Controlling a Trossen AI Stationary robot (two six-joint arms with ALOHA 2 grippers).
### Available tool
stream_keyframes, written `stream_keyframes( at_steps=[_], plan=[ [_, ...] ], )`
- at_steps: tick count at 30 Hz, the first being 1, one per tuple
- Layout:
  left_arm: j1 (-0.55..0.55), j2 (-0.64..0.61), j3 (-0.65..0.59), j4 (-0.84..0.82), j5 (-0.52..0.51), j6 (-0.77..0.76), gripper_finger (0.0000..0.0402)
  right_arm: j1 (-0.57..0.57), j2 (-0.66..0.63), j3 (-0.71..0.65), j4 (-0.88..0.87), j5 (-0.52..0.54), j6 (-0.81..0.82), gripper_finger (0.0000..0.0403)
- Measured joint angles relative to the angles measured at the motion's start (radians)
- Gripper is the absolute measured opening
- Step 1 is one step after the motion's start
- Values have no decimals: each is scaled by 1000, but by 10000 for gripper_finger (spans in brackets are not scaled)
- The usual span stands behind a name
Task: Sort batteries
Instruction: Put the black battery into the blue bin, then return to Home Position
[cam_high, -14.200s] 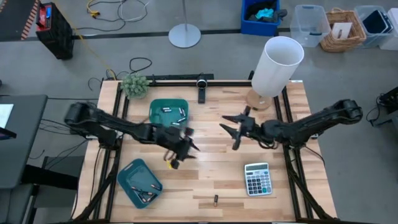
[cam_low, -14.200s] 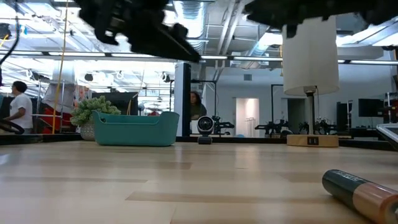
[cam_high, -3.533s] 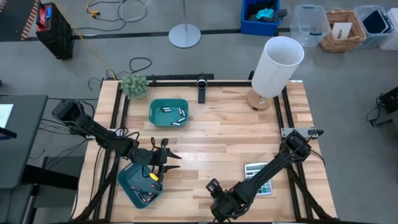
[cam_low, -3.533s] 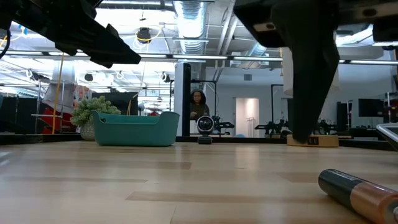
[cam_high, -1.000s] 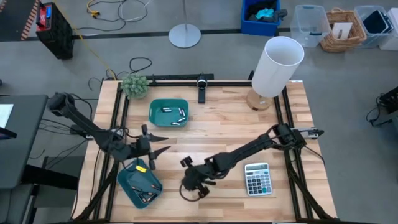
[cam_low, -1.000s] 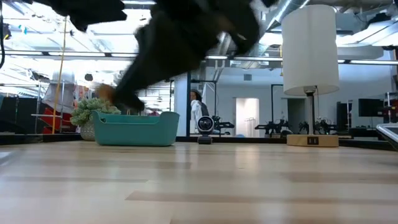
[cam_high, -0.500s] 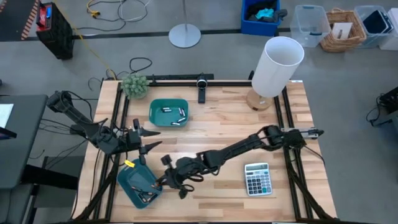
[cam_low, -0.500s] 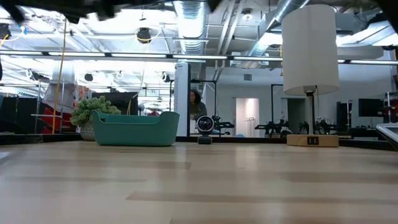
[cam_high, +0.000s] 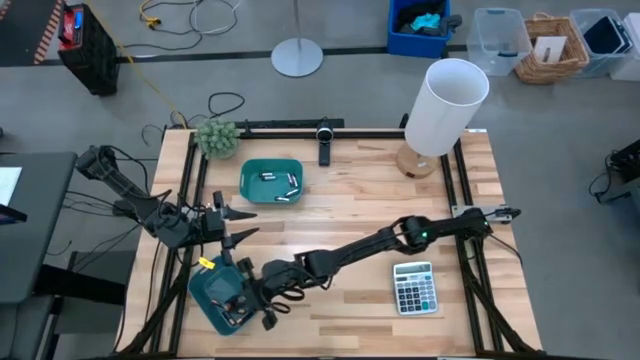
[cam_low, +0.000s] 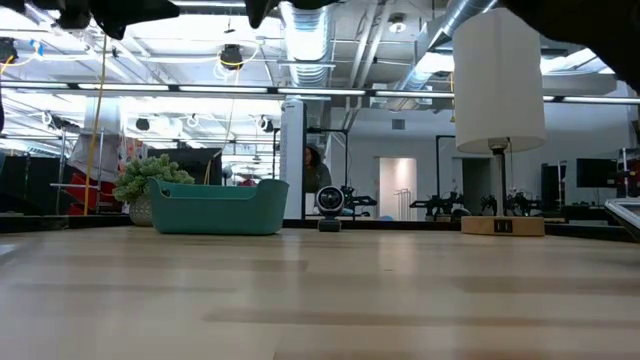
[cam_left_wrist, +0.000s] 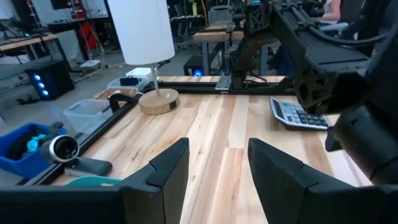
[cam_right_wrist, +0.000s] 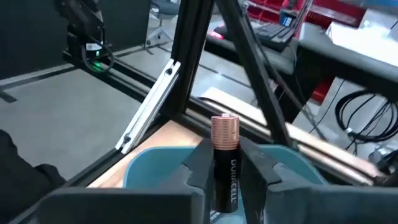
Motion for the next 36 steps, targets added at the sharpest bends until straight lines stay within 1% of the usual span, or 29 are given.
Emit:
stream_keyframes(
  at_steps=[3, 7, 10, 13, 15, 17, 19, 21, 24, 25, 28, 32, 34, 36],
  plan=[
    [0, 1, 0, -1, 0, 0, 160, 0, 9, 12, -24, 0, 16, 97],
    [0, 1, 0, -2, 0, -2, 160, -7, 0, 14, -23, -1, 50, 158],
    [0, 1, 0, -5, 0, -11, 160, -15, -11, 15, -35, 0, 45, 199],
    [0, 1, 0, -7, -2, -11, 160, -23, -11, 15, -40, -1, 31, 216],
    [-5, -9, 0, -11, -24, -11, 160, -30, -17, 11, -41, -16, 14, 213],
    [-25, -31, 0, -24, -48, -8, 160, -32, -45, -20, -14, -22, -26, 193],
    [-54, -52, 1, -50, -93, -3, 157, -39, -92, -61, 11, -22, -72, 156],
    [-86, -65, 1, -90, -144, -4, 148, -53, -153, -135, 45, -30, -103, 107],
    [-129, -79, 1, -137, -216, -11, 130, -93, -273, -326, 133, -43, -123, 27],
    [-140, -79, 1, -150, -232, -12, 122, -107, -314, -409, 192, -49, -122, 15],
    [-155, -76, 1, -178, -252, -13, 91, -149, -456, -693, 410, -47, -71, 12],
    [-154, -78, 1, -210, -253, -33, 34, -223, -656, -1085, 720, -44, 22, 5],
    [-153, -77, 1, -242, -251, -73, 10, -257, -756, -1264, 794, -17, 57, 3],
    [-142, -76, -2, -274, -240, -123, 5, -284, -849, -1406, 822, 10, 91, 3]
  ],
)
